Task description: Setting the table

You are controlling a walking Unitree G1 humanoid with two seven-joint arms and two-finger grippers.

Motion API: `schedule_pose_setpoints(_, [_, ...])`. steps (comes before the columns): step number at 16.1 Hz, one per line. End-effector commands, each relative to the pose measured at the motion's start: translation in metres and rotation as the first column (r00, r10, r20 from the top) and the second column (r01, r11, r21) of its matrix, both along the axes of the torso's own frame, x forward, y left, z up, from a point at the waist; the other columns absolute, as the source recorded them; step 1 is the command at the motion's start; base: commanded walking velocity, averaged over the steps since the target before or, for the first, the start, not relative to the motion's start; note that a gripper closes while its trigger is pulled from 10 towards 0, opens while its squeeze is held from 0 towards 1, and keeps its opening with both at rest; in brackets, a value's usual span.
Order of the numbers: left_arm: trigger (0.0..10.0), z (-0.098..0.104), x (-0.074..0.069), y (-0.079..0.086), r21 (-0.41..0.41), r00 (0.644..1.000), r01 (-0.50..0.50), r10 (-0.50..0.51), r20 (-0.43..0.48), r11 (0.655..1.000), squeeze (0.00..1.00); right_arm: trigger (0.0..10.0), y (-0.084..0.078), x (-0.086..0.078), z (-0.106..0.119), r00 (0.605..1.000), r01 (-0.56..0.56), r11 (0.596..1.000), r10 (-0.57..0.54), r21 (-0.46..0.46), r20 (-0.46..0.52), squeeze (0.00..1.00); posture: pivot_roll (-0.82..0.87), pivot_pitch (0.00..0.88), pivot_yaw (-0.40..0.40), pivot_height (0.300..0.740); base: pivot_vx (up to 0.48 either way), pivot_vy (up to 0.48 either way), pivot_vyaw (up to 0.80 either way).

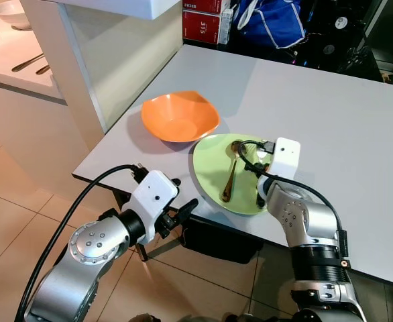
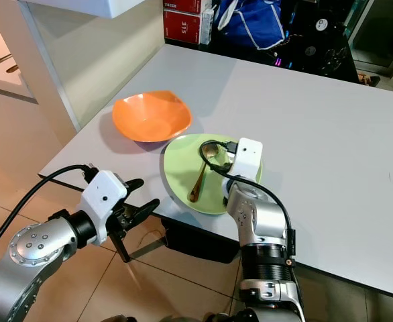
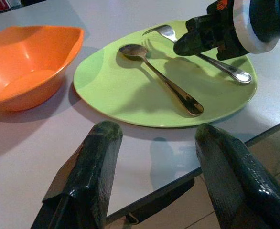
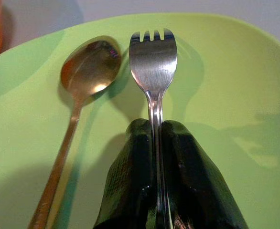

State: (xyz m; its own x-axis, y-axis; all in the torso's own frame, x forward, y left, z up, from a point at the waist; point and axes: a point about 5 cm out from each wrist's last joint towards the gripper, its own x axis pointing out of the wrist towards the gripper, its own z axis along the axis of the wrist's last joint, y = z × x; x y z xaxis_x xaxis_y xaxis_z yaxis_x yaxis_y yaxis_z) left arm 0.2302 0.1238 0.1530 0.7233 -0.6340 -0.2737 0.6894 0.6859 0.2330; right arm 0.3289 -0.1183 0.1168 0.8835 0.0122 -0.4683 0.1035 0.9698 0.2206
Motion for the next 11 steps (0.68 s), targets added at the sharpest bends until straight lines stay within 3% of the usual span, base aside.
schedule_pose_setpoints(1, [10.0,0.0031,-0.0022,-0.0009,-0.006,1.0,0.011,-0.011,0.004,1.0,0.0,10.0,0.0055,-0.0022,0.0009,1.0,-0.022,1.0,0.022,0.004,-0.005,0.0,0.0,0.086,-0.033,0.74,0.0,0.0,0.0])
schedule_pose_setpoints(5, [10.0,0.0031,-0.0019,-0.0003,-0.005,1.0,0.01,-0.01,0.004,1.0,0.0,10.0,0.0083,-0.0031,-0.0005,1.0,-0.023,1.0,0.023,0.007,-0.013,0.0,0.0,0.085,-0.034,0.74,0.0,0.0,0.0])
schedule_pose_setpoints(6, [10.0,0.003,-0.0018,0.0,-0.004,1.0,0.01,-0.01,0.004,1.0,0.0,10.0,0.0078,-0.0033,-0.0013,1.0,-0.011,1.0,0.011,0.008,-0.017,0.77,0.0,0.085,-0.033,0.74,0.0,0.0,0.0])
schedule_pose_setpoints(7, [10.0,0.0029,-0.0018,-0.0001,-0.005,1.0,0.011,-0.011,0.005,1.0,0.0,10.0,0.0069,-0.0034,-0.002,1.0,-0.003,1.0,0.004,0.008,-0.018,1.0,0.0,0.085,-0.033,0.74,0.0,0.0,0.0])
schedule_pose_setpoints(11, [10.0,0.0028,-0.0016,-0.0005,-0.005,1.0,0.012,-0.012,0.005,1.0,0.0,10.0,0.0061,-0.0026,-0.0019,1.0,0.01,1.0,-0.009,0.013,-0.012,1.0,0.0,0.082,-0.032,0.74,0.0,0.0,0.0])
